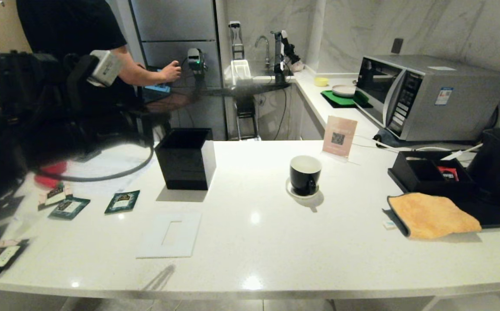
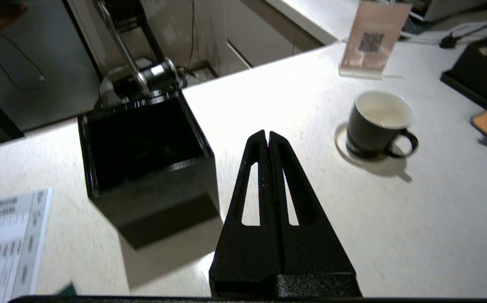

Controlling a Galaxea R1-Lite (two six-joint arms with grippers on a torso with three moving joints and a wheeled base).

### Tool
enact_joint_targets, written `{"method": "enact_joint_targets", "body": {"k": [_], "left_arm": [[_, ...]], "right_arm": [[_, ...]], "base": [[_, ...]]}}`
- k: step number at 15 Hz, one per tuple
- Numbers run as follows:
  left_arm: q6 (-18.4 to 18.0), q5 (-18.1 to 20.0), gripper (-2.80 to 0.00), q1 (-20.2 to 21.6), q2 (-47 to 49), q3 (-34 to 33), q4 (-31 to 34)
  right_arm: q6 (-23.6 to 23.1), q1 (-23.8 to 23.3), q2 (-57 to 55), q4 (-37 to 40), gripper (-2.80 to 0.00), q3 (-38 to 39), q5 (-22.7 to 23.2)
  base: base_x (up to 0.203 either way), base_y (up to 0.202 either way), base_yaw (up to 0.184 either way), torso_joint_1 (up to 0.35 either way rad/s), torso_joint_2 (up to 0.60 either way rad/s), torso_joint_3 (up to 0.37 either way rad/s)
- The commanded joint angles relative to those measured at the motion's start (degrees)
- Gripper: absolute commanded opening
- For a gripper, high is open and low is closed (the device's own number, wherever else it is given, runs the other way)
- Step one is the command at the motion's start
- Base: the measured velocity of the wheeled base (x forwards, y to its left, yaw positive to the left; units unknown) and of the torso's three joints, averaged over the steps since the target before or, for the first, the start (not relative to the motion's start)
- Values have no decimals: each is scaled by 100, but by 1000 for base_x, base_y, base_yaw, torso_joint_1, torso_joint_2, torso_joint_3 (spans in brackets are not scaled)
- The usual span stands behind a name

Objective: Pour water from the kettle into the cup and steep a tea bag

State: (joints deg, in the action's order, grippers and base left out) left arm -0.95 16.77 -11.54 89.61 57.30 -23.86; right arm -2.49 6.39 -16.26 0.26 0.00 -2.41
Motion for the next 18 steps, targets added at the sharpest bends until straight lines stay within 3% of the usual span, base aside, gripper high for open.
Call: {"method": "enact_joint_targets", "body": {"k": [1, 8, 13, 16, 18], "left_arm": [[0, 6, -280, 21, -531, -446, 53], [-3, -463, -280, 47, -1890, -1976, 82], [-175, -906, -280, 135, -3371, -3412, 140], [-279, -1030, -280, 465, -4582, -4481, 148], [-301, -1059, -280, 900, -5491, -5192, 148]], "right_arm": [[-6, 3, -9, 1, -280, 0, 4], [-6, 3, -9, 1, -280, 0, -2], [-6, 3, -9, 1, -280, 0, -2], [-6, 3, -9, 1, -280, 0, -3], [-6, 3, -9, 1, -280, 0, 4]], "base": [[0, 0, 0, 0, 0, 0], [0, 0, 0, 0, 0, 0], [0, 0, 0, 0, 0, 0], [0, 0, 0, 0, 0, 0], [0, 0, 0, 0, 0, 0]]}}
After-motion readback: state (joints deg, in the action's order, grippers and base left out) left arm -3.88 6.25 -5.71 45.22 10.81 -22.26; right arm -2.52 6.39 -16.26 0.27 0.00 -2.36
